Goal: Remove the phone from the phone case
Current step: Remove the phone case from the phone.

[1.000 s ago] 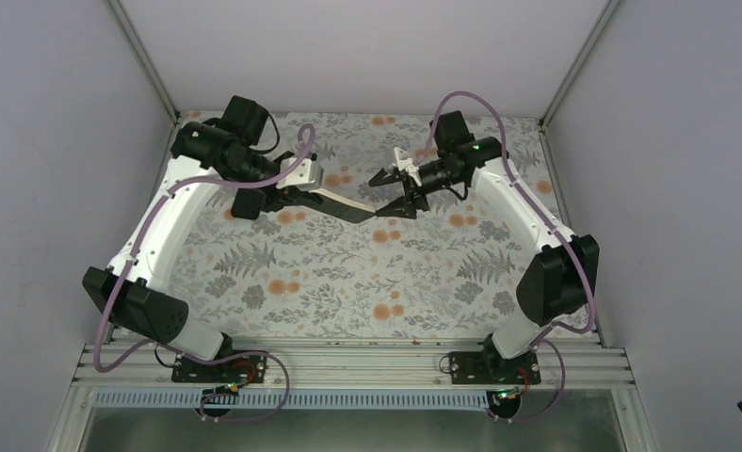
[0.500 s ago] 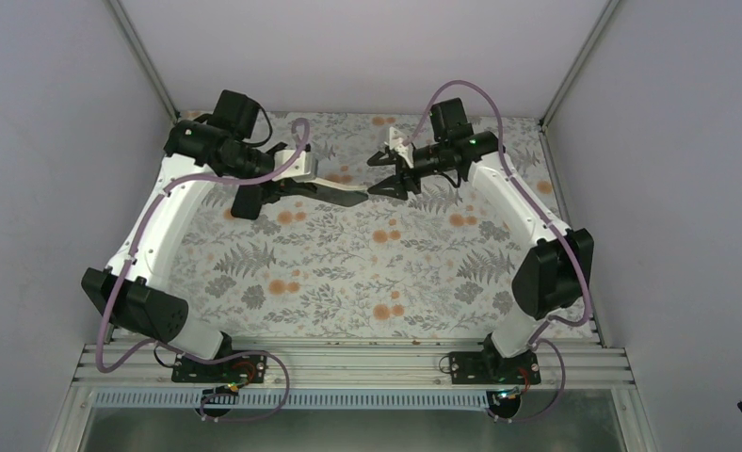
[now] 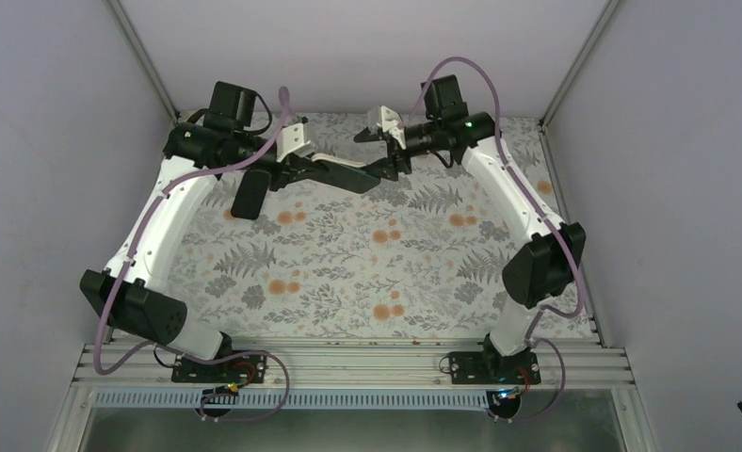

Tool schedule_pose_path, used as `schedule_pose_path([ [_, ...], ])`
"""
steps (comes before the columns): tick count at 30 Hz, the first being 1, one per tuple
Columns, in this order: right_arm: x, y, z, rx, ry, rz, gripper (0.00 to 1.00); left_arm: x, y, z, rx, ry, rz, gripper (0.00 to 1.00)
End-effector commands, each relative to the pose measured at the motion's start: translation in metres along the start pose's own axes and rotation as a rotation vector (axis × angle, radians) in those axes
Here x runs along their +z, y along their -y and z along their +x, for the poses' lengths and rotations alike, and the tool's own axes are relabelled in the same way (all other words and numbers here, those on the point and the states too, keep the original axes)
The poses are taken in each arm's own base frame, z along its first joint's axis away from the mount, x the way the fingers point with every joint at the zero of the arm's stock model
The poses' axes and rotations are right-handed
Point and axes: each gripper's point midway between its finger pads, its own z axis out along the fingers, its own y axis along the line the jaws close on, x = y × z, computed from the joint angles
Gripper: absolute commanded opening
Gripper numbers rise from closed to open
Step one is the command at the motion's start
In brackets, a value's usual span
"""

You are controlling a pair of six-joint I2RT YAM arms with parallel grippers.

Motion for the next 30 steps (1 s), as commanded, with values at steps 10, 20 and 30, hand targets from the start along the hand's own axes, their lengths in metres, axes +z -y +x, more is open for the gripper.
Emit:
schedule_pose_path([
  [10,0.088,-0.114,-0.077,0.142,0.267,-0.628,0.68,-0.002,-0.071,-0.123,0.265,0.427,-0.236,0.02],
  [20,0.056,-0.111,-0.094,0.094,0.306,-0.565,0.03,-0.001,-0.087,-0.109,0.296,0.338,-0.319,0.07],
  [30,-0.013,-0.077,-0.085,0.125,0.322,-0.388,0.03,-0.065,-0.081,-0.151,0.409,0.255,-0.503,0.70],
])
